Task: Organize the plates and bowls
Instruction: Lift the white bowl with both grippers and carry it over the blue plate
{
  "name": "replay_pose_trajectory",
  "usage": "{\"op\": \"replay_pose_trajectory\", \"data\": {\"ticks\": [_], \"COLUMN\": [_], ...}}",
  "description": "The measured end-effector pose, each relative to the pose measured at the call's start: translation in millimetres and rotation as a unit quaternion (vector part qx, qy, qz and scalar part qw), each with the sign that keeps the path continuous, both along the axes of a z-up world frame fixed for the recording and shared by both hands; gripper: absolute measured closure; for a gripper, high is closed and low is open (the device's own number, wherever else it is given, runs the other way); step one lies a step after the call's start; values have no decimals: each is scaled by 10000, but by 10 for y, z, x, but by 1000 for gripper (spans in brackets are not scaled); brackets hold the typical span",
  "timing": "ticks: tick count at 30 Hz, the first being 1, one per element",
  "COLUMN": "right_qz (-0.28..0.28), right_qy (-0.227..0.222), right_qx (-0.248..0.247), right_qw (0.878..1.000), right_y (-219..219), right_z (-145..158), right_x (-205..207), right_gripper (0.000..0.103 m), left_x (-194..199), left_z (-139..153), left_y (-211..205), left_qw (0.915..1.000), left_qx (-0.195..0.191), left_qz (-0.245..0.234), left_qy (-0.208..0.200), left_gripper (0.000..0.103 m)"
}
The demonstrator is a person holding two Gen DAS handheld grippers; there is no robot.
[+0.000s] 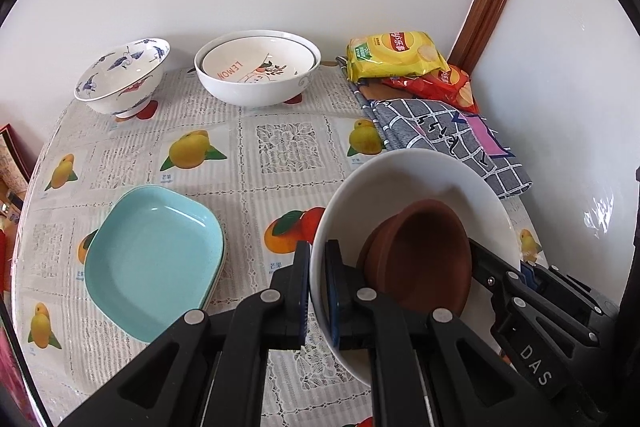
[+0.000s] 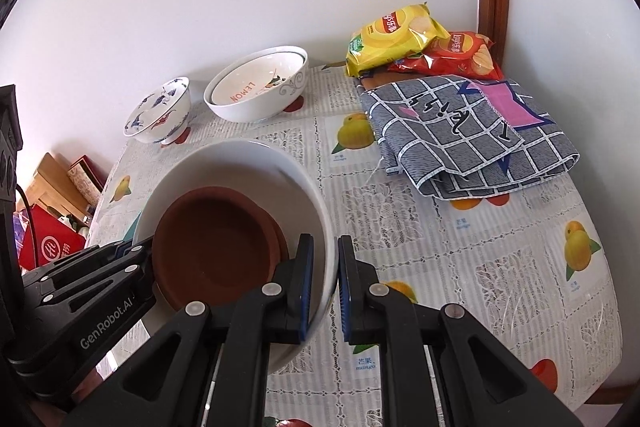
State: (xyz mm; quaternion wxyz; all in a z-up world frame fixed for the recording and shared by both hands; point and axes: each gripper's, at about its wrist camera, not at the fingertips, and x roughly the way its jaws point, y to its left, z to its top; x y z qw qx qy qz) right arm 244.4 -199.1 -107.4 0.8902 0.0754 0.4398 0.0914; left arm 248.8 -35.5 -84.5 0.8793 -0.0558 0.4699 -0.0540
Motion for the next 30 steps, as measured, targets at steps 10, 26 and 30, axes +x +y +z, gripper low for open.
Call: {"op": "replay_pose_trajectory", "data": {"ticks": [10, 26, 30], "right_qz": [39, 149, 191], "right_qy": [-69, -108, -109], "right_qx": [22, 54, 61], "right_qw": [10000, 9998, 9997], "right_y": [201, 524, 613], "right_z": [89, 126, 138], "right_x": [7, 55, 76], "right_gripper": [91, 91, 91], "left_x": [-4, -8, -4], "left_z": [60, 100, 106], "left_y": [215, 561, 660], "left_qw": [10000, 9997, 9996], "left_qx": [-20, -47, -77], "left_qz": [65, 213, 267], "left_qy": [-45, -52, -62], "left_gripper": [95, 95, 95]}}
